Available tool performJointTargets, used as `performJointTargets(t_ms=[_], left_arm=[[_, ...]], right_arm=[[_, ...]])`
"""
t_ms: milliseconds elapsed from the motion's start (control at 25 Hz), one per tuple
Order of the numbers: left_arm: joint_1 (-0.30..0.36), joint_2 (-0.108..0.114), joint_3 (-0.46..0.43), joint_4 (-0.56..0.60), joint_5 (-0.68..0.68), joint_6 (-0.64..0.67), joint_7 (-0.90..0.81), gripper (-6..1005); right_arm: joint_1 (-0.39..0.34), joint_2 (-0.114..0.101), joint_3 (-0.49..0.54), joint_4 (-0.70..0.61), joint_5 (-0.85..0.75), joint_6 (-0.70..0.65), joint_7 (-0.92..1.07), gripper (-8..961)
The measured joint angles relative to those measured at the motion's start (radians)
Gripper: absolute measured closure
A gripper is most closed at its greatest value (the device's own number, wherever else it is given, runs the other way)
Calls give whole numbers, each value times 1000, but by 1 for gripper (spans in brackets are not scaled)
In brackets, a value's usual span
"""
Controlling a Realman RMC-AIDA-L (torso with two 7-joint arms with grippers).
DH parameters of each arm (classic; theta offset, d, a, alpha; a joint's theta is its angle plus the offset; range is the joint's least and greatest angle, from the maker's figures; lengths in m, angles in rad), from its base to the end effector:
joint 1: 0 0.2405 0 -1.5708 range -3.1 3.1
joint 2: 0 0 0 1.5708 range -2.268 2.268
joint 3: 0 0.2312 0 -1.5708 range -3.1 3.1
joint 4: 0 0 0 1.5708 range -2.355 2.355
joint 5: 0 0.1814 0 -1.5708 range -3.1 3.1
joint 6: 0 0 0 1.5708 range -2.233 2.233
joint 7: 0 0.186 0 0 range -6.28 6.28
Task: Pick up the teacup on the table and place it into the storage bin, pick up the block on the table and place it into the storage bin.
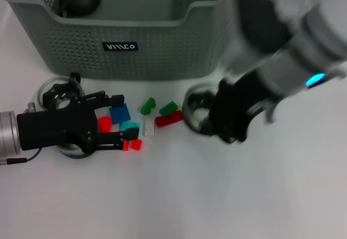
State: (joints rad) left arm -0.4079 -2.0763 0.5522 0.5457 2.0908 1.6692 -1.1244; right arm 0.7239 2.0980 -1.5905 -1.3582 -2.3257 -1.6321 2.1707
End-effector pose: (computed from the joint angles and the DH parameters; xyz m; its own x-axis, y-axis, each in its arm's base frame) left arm -0.2453 0.2585 -0.0313 0.7858 0.3072 0.5368 0.4396 -0.8880 -0.1353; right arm 0.1109 0.2805 -0.0756 0.9539 -0.0389 0.2977 -0.0459 -0.9988 0.0164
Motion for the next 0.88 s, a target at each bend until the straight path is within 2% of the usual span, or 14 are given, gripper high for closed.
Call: performJointTargets(t_ms=[200,360,480,560,640,800,840,880], left_arm=[[0,-2,0,-3,0,-1,1,114],[0,-3,0,-2,0,0,2,115],[0,-3,0,-1,0,3,2,115],[-1,-3,0,-1,0,4,2,115],[-3,-3,0,-1,0,4,2,115],[-6,-2,0,-3,0,2,2,115],[-6,-1,0,-4,0,2,3,115],[-6,-1,0,-4,0,2,3,115]], right_arm=[[9,-1,242,-134,77,-185,-10,900],[82,-1,419,-145,227,-240,-38,900],[156,-6,539,-91,318,-234,-64,900],[215,-17,604,-27,350,-208,-76,900],[277,-37,644,55,358,-153,-84,900],[388,-96,648,266,329,12,-97,899],[414,-108,646,326,306,67,-105,899],[429,-111,646,360,281,105,-111,899]])
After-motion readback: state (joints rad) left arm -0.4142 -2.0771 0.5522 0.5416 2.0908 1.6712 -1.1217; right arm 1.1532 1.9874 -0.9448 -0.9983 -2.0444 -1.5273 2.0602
